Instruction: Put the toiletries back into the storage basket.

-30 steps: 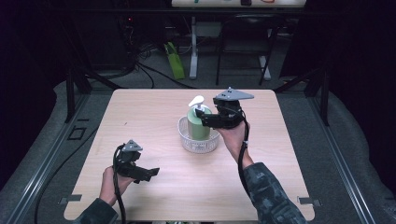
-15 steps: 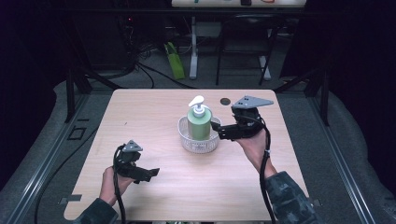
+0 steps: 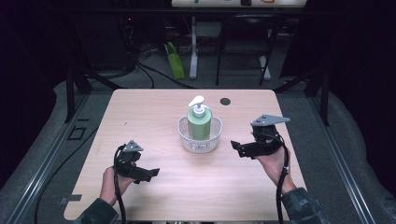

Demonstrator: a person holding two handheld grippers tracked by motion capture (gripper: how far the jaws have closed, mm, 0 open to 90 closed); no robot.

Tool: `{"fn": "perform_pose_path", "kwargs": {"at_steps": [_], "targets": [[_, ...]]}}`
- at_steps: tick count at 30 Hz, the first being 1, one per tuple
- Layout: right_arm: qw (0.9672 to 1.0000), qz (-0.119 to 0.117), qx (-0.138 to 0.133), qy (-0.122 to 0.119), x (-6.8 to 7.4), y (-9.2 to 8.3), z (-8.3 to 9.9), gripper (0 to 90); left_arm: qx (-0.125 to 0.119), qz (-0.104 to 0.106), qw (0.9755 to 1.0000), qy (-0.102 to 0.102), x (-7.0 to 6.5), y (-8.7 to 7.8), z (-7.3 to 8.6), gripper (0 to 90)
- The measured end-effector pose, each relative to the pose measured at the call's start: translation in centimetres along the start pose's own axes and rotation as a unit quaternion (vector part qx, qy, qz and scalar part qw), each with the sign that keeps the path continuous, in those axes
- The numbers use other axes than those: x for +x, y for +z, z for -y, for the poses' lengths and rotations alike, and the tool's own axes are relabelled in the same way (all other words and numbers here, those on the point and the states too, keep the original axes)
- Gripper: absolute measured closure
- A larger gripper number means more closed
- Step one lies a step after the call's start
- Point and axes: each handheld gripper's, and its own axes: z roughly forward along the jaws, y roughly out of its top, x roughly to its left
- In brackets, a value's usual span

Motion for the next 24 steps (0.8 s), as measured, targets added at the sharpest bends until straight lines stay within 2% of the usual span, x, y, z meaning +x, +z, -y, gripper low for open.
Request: {"fn": "perform_pose_path", "kwargs": {"at_steps": [1,5,6,7,8,9,11,13,17,20,24], "targets": [[0.9999,0.002,0.013,0.006,-0.3,0.0,1.1,2.8,0.002,0.002,1.0000,0.001,0.0,0.0,0.0,0.0],[0.9991,0.005,0.038,0.018,-0.8,0.3,3.5,1.5,0.004,0.002,1.0000,0.001,-0.1,0.1,0.0,0.0],[0.9991,0.005,0.038,0.018,-0.8,0.3,3.5,1.5,0.004,0.002,1.0000,0.001,-0.1,0.1,0.0,0.0],[0.9982,0.002,0.053,0.028,-0.9,0.6,4.8,1.3,0.005,0.002,1.0000,0.001,-0.1,0.1,0.0,0.0],[0.9982,0.002,0.053,0.028,-0.9,0.6,4.8,1.3,0.005,0.002,1.0000,0.001,-0.1,0.1,0.0,0.0],[0.9972,0.005,0.067,0.032,-1.1,0.9,6.0,0.9,0.007,0.003,1.0000,0.001,0.0,0.1,0.0,0.0],[0.9969,0.006,0.072,0.032,-1.2,1.1,6.6,0.5,0.007,0.006,1.0000,-0.001,-0.1,0.2,0.0,0.0],[0.9958,0.008,0.080,0.042,-1.7,1.6,8.2,0.0,0.008,0.007,0.9999,-0.001,-0.1,0.4,0.0,0.0],[0.9941,0.010,0.096,0.050,-2.5,2.3,9.7,0.0,0.012,0.008,0.9999,0.000,0.0,0.6,0.0,0.0],[0.9927,0.021,0.111,0.042,-2.8,2.7,10.4,0.0,0.013,0.007,0.9999,-0.003,0.2,0.7,-0.1,0.0],[0.9911,0.016,0.122,0.051,-3.1,3.2,11.1,0.0,0.010,0.005,0.9999,-0.007,0.5,0.7,-0.1,0.0]]}}
